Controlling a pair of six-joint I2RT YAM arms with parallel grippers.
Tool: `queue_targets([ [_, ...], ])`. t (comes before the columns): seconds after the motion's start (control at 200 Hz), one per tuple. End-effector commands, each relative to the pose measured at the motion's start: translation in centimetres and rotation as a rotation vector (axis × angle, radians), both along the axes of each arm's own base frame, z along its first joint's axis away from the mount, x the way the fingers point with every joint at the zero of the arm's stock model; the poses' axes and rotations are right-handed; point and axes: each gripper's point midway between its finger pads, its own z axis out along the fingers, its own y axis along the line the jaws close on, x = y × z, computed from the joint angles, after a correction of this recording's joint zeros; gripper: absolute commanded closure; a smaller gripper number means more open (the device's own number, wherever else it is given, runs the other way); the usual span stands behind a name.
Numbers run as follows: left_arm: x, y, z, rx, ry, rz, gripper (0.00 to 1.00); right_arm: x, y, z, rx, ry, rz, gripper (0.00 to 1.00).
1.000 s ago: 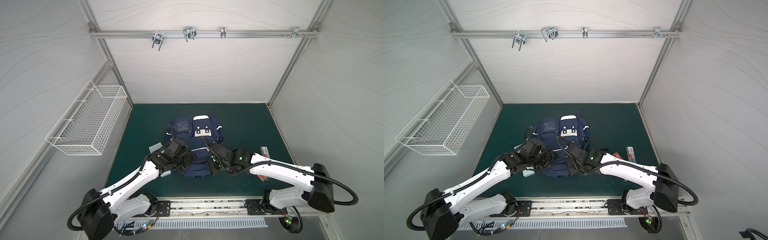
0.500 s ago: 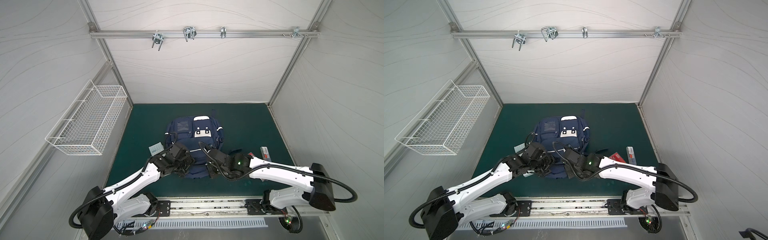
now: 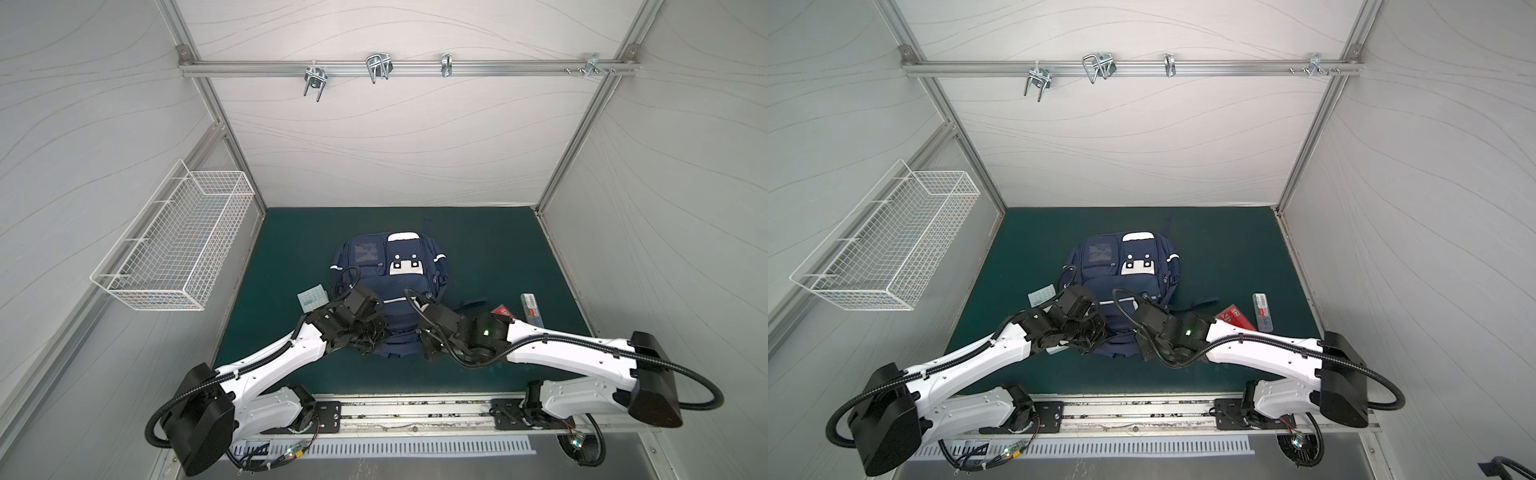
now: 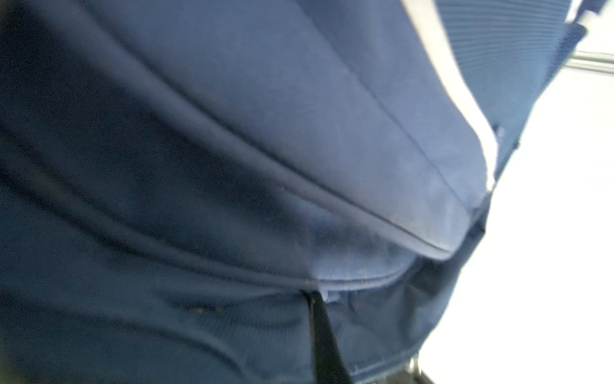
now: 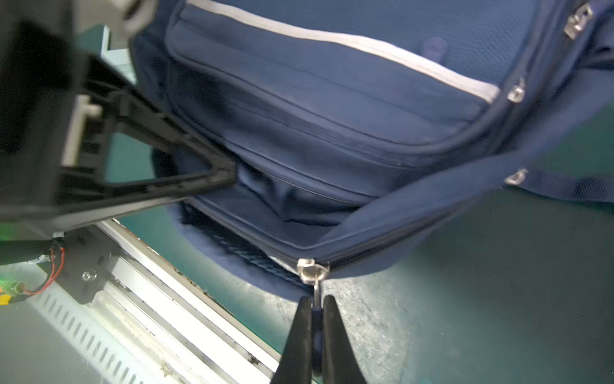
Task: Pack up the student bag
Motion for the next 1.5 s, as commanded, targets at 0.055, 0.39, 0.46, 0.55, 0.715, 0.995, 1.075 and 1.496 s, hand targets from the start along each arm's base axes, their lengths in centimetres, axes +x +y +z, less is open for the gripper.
queue_targets([
  [0.055, 0.8, 1.4, 1.0, 0.044, -0.095, 0.015, 1.0, 2.3, -5.3, -0.1, -0.041, -0.017, -0.111, 1.0],
  [0.39, 0.9, 1.4, 1.6, 0.048, -0.123, -0.008, 1.0, 6.4, -7.6, -1.6, -0.015, 0.003, -0.207, 1.0],
  [0.46, 0.9, 1.4, 1.8, 0.045, -0.133, -0.012, 1.0, 7.2, -7.7, -1.9, -0.006, 0.007, -0.219, 1.0],
  [0.55, 0.9, 1.3, 1.6, 0.049, -0.134, -0.023, 1.0, 7.7, -7.3, -2.2, 0.004, 0.017, -0.218, 1.0],
  [0.715, 1.2, 1.0, 1.4, 0.05, -0.141, -0.038, 1.0, 7.8, -6.8, -2.4, 0.013, 0.03, -0.205, 1.0],
  [0.995, 3.2, -1.3, 2.7, 0.044, -0.254, -0.239, 1.0, 6.5, -9.0, 2.0, 0.057, -0.012, -0.254, 0.41],
  [1.075, 3.1, -2.1, 2.5, 0.026, -0.252, -0.281, 1.0, 6.9, -9.6, 3.3, 0.065, -0.003, -0.275, 0.33],
  [1.496, 3.2, -1.3, 0.1, 0.097, -0.237, -0.296, 1.0, 17.7, -6.9, -2.2, 0.09, 0.265, -0.381, 0.32],
])
